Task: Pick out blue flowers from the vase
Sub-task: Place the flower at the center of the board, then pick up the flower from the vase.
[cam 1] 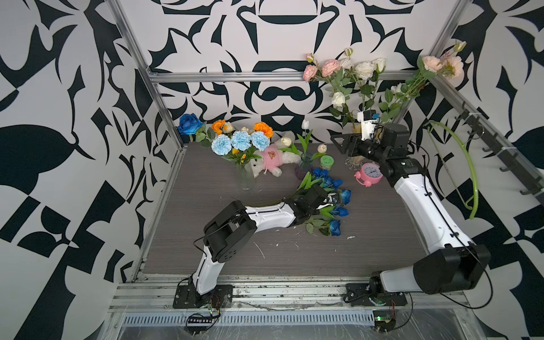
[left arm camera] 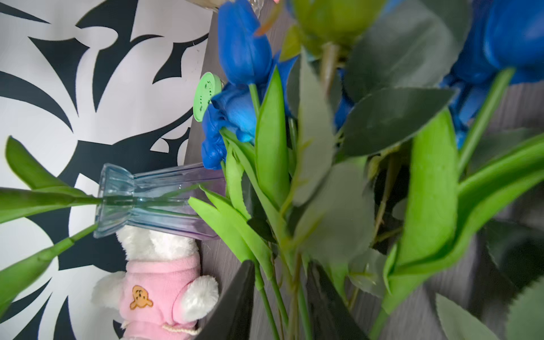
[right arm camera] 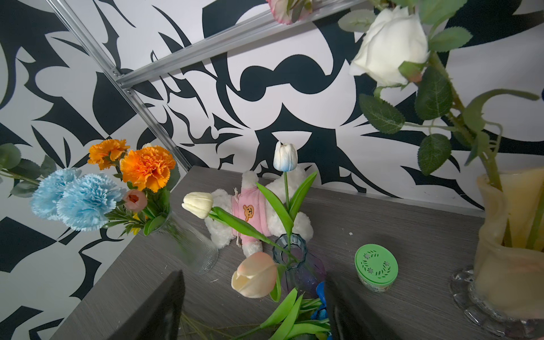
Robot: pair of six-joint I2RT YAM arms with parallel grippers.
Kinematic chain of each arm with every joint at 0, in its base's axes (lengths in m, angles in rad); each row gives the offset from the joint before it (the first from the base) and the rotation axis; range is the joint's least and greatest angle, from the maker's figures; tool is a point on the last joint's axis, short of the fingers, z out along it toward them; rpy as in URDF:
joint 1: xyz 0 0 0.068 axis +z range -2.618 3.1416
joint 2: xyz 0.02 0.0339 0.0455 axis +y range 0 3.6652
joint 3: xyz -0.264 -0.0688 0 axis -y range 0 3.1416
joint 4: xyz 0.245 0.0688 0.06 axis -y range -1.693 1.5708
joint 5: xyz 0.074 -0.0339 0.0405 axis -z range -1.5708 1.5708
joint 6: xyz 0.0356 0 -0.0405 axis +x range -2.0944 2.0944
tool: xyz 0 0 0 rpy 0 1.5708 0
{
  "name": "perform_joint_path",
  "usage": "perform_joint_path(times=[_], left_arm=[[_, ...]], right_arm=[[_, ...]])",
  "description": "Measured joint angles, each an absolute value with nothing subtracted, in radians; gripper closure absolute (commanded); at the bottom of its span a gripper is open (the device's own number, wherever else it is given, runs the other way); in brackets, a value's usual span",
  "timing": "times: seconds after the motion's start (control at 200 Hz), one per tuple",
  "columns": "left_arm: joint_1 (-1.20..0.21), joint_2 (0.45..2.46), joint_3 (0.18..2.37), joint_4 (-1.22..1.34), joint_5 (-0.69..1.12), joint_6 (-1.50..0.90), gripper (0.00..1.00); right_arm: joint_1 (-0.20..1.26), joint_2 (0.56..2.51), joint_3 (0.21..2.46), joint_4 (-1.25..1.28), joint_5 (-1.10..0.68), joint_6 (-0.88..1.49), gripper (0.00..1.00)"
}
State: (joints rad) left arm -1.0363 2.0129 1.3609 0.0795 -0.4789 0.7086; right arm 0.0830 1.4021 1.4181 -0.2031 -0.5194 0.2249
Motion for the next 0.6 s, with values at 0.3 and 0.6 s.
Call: perform_joint_path(times=[0.3,0.6], left_arm=[[-1.034,1.921,1.278,0.086,-0.495,0.682,0.63],[-0.999,1.675,1.166,0.075,-0.495,0.575,0.55]], right_arm=[[0.083,1.402,1.418,-0.213,-0.521,0.223,0.26],[0.083,1.403,1.419,-0.228,-0.516,0.202,0.26]])
